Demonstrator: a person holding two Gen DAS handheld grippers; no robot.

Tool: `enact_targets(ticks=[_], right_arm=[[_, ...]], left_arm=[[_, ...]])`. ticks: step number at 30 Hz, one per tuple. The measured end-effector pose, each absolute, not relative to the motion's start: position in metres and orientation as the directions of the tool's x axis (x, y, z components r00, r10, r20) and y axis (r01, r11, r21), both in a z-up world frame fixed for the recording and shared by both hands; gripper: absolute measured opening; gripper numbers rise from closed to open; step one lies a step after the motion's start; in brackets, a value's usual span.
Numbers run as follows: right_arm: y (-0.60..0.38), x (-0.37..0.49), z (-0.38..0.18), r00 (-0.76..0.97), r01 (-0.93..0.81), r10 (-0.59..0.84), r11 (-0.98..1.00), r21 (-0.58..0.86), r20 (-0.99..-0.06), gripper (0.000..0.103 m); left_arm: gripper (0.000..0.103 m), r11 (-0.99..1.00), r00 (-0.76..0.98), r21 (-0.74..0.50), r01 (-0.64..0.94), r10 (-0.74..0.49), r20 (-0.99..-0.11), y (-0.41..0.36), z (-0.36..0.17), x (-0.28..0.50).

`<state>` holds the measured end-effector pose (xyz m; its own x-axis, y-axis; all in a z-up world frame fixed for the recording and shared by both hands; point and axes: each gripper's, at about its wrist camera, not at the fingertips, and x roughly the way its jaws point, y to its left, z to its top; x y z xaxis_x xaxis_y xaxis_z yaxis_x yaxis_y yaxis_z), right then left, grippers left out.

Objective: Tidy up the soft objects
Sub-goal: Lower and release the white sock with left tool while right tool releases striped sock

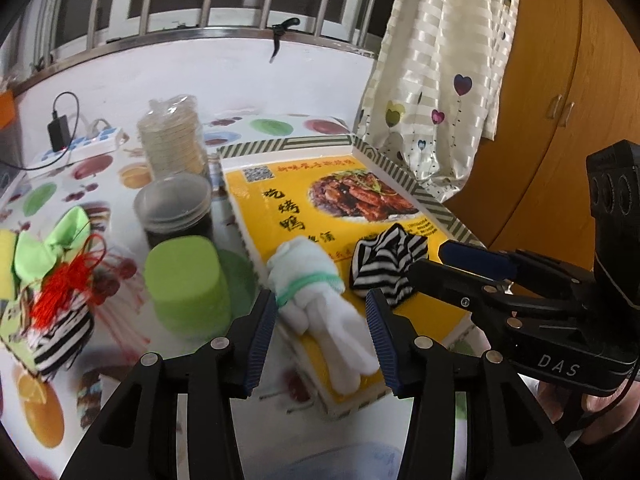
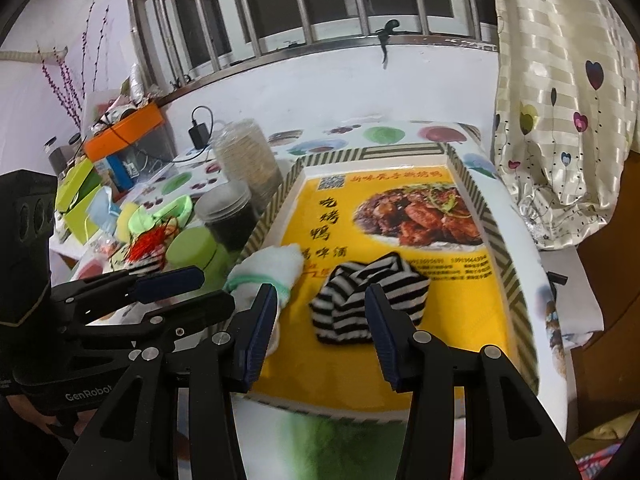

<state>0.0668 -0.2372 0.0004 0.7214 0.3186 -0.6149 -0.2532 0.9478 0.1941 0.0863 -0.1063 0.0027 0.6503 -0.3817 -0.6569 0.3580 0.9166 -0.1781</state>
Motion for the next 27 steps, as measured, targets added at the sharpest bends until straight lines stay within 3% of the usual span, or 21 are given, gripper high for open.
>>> enact_targets(ticks=[27], right_arm=[[-0.182, 0.039, 0.005, 0.676, -0.388, 0.399, 0.908, 0.161, -0.620, 0.047]], left_arm=[[0.046, 0.957, 0.698, -0.189, 0.218, -0.288, -0.656, -0.043, 0.001, 0.040]])
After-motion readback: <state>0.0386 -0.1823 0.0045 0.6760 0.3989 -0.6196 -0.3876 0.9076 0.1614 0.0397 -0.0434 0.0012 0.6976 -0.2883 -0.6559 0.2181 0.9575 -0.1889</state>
